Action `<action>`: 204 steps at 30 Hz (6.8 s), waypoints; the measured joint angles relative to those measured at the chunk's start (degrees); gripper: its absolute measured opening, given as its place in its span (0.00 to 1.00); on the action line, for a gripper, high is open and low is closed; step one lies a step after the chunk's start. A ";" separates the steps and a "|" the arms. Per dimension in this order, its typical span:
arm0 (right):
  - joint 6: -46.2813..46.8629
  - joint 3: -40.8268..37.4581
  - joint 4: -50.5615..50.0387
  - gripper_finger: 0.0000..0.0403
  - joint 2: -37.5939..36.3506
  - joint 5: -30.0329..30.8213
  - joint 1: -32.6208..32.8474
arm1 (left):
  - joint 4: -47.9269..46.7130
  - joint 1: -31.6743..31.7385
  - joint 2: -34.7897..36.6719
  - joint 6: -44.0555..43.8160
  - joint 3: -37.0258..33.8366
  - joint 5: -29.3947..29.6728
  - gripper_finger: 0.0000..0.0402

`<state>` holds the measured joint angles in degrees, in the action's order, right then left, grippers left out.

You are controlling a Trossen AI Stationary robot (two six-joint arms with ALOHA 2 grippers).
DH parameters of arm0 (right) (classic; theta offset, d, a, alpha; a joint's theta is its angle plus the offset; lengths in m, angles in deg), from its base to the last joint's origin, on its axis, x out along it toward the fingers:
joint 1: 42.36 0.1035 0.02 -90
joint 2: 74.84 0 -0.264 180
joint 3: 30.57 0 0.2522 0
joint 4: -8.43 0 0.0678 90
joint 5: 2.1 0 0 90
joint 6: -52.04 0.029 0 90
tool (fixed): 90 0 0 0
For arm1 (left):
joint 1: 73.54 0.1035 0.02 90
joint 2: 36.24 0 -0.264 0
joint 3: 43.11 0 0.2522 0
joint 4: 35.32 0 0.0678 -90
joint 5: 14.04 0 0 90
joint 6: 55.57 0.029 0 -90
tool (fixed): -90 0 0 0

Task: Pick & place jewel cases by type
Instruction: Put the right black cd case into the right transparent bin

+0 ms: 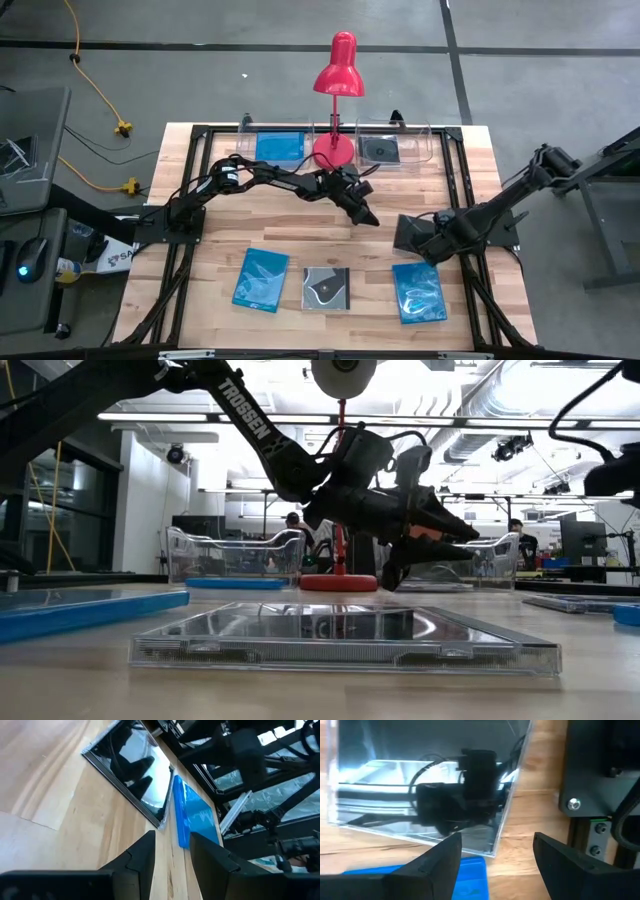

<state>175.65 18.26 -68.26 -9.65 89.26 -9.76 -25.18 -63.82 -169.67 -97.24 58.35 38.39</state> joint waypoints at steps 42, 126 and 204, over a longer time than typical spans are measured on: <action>3.80 -2.79 13.86 0.52 10.98 -4.34 -0.36 | 0.02 0.02 0.07 5.88 0.02 -5.40 0.30; -22.26 -4.37 44.74 0.52 10.44 19.74 -16.83 | -12.00 -0.27 -0.04 24.21 -0.06 2.36 0.00; -16.22 -13.16 58.10 0.53 13.86 23.04 -19.46 | -40.13 5.86 6.75 5.90 1.01 12.29 0.46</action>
<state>159.43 5.11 -10.16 4.21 112.30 -29.21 -65.31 -57.96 -162.91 -91.33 59.35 50.69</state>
